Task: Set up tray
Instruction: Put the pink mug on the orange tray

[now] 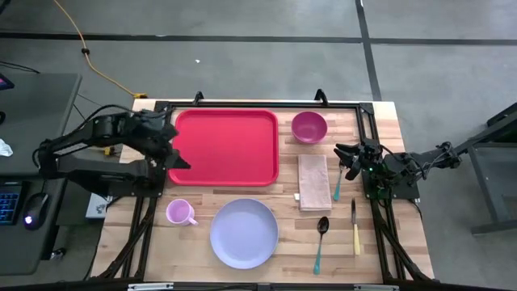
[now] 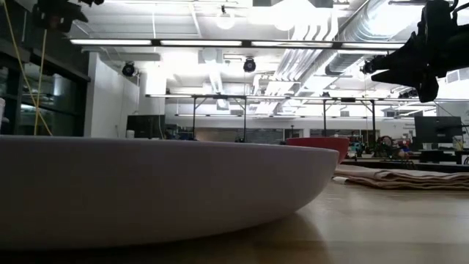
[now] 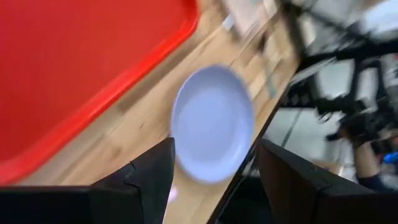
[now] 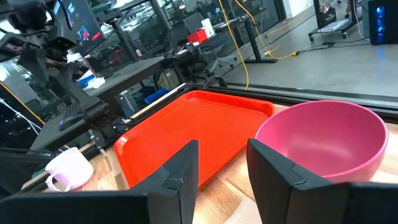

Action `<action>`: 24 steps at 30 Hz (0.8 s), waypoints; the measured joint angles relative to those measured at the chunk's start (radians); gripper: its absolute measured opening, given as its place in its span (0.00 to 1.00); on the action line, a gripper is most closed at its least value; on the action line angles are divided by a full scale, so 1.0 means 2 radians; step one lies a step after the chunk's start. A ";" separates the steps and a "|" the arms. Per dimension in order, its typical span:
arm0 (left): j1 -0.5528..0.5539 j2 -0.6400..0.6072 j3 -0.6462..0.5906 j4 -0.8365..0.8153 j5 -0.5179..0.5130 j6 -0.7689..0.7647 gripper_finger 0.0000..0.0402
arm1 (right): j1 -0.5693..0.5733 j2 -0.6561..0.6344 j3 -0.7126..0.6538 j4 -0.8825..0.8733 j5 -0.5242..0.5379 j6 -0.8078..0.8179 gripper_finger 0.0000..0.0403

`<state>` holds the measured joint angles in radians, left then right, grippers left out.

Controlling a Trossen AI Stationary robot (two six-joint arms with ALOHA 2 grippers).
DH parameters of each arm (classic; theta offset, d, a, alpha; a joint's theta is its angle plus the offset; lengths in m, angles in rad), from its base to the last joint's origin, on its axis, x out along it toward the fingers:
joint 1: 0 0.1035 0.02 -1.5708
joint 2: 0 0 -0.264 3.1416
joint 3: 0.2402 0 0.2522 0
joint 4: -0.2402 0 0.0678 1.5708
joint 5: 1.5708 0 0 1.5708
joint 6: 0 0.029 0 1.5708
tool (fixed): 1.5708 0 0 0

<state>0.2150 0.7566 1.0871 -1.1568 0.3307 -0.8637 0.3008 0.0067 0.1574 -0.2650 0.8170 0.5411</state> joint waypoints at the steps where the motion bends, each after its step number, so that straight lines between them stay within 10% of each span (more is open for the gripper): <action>1: 0.000 0.012 0.008 -0.018 0.002 0.001 0.63 | 0.000 0.000 0.000 0.000 0.000 0.000 0.28; 24: -0.294 0.174 0.033 -0.111 -0.111 -0.109 0.63 | 0.000 0.000 0.000 -0.005 0.011 0.000 0.28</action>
<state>-0.3726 1.1052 1.1538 -1.3794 0.1078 -1.0822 0.3008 0.0067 0.1574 -0.2745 0.8387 0.5415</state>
